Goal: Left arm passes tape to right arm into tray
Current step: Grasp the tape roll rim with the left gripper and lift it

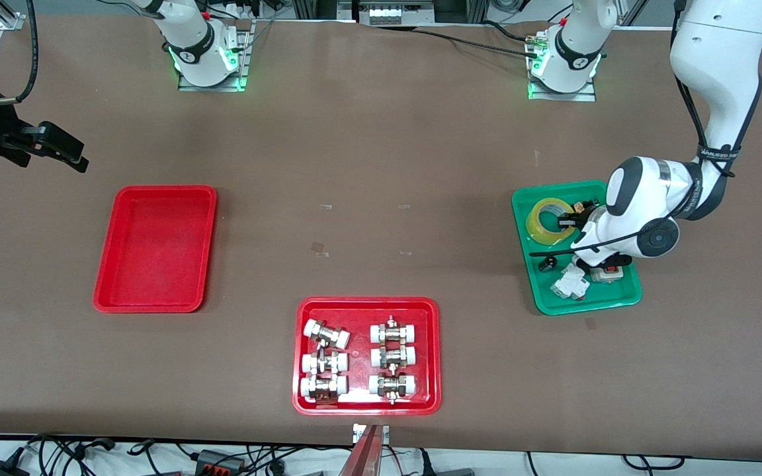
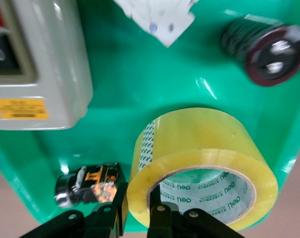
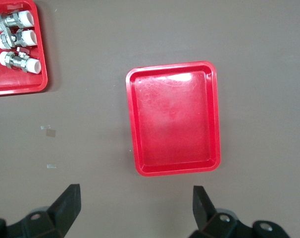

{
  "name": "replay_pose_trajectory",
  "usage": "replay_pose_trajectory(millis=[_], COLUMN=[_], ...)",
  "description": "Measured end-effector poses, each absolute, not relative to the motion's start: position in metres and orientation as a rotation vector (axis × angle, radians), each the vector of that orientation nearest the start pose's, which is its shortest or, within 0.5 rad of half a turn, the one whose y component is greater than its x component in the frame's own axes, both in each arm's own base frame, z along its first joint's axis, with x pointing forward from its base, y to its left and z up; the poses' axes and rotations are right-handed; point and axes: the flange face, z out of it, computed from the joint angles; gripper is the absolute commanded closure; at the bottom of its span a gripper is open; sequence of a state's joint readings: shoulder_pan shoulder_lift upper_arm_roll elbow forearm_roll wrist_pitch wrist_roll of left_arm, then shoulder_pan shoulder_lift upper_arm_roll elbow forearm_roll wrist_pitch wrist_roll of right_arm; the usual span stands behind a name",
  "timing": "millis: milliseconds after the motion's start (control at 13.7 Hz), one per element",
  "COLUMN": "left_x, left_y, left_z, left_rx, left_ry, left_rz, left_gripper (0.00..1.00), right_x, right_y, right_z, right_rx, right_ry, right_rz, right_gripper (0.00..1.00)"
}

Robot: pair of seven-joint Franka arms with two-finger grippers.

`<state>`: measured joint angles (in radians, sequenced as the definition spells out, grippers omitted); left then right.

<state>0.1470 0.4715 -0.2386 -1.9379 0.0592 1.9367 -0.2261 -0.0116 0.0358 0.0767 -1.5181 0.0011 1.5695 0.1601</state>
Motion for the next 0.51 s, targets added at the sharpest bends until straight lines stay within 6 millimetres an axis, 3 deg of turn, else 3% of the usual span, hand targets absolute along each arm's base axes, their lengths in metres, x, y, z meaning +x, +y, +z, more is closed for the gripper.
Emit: replay_pose_trajectory(millis=[293,512], left_x=[0.597,0.608], left_y=[-0.054,-0.101], left_z=[0.327,0.436], left_rx=[-3.035,-3.043], left_ry=[-0.127,-0.032], left_rz=[0.675,0.659], left_gripper=[0.99,0.99], right_x=[0.564,0.564], right_y=[0.036,0.036], right_z=[0.630,0.630], right_rx=[-3.132,-3.132], right_ry=[0.149,0.149], right_rz=[-0.026,-0.026], right_gripper=[0.00,0.00])
